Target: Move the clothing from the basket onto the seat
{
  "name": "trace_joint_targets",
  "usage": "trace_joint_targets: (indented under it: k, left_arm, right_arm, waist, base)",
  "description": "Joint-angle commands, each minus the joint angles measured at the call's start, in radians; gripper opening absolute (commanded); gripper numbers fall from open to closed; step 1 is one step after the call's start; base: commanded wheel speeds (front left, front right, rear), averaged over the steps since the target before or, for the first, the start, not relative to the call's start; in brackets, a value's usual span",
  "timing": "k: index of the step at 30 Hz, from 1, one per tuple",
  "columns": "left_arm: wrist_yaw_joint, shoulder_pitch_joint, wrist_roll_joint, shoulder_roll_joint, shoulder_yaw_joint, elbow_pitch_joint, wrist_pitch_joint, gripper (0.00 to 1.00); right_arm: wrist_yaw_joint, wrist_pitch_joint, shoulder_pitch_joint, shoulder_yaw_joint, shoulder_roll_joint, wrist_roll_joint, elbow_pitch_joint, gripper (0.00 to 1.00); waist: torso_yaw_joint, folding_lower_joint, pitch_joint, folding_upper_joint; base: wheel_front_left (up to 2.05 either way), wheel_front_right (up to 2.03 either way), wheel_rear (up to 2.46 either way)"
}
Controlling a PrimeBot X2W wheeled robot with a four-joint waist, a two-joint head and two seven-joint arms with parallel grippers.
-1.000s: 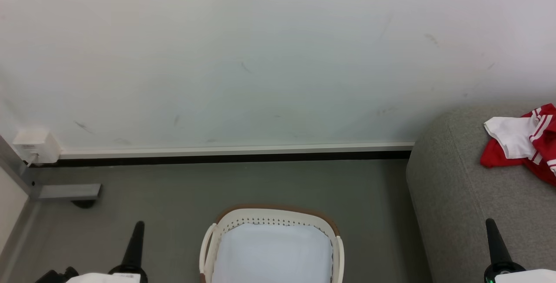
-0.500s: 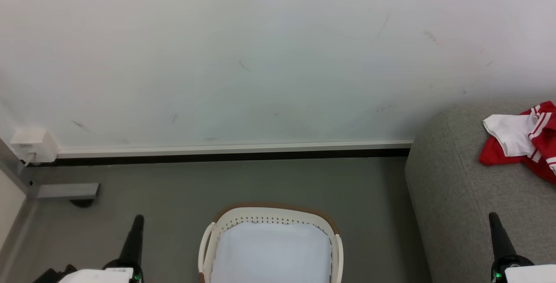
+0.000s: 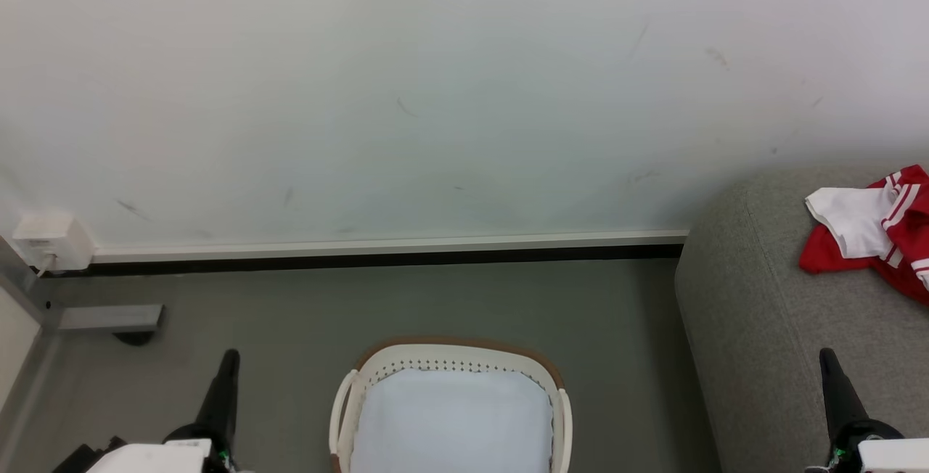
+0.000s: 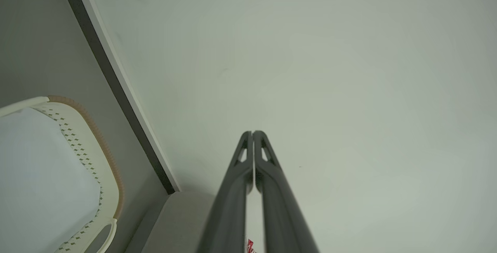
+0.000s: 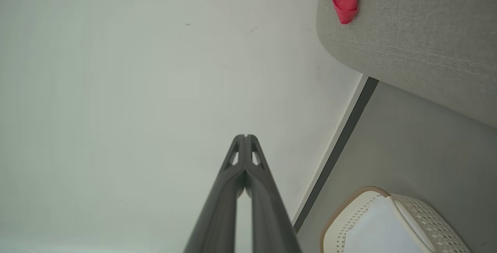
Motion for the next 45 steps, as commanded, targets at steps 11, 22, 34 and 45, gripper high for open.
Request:
trace_joint_targets:
  k: [11,22,34,45]
  left_arm:
    - [-0.006,-0.021,-0.092,0.002,0.01,-0.007,0.023,0.0]
    - [-0.007,-0.026,-0.136,0.001,0.014,-0.009,0.035,0.0]
    - [-0.007,-0.026,-0.136,0.001,0.014,-0.009,0.035,0.0]
    - [-0.007,-0.025,-0.136,0.001,0.014,-0.009,0.035,0.0]
  right_arm:
    - [-0.002,0.024,-0.024,-0.011,-0.009,0.081,-0.013,0.0]
    - [-0.002,0.035,-0.032,-0.015,-0.01,0.124,-0.015,0.0]
    - [-0.002,0.035,-0.032,-0.015,-0.009,0.124,-0.015,0.0]
    - [-0.002,0.035,-0.032,-0.015,-0.009,0.124,-0.015,0.0]
  waist:
    - [-0.003,-0.0001,0.005,0.0]
    - [-0.006,-0.0001,0.008,0.0]
    - [-0.006,-0.0001,0.008,0.0]
    - [-0.006,-0.0001,0.008,0.0]
  base:
    - [0.0,0.0,0.0]
    - [0.0,0.0,0.0]
    - [0.0,0.0,0.0]
    - [0.0,0.0,0.0]
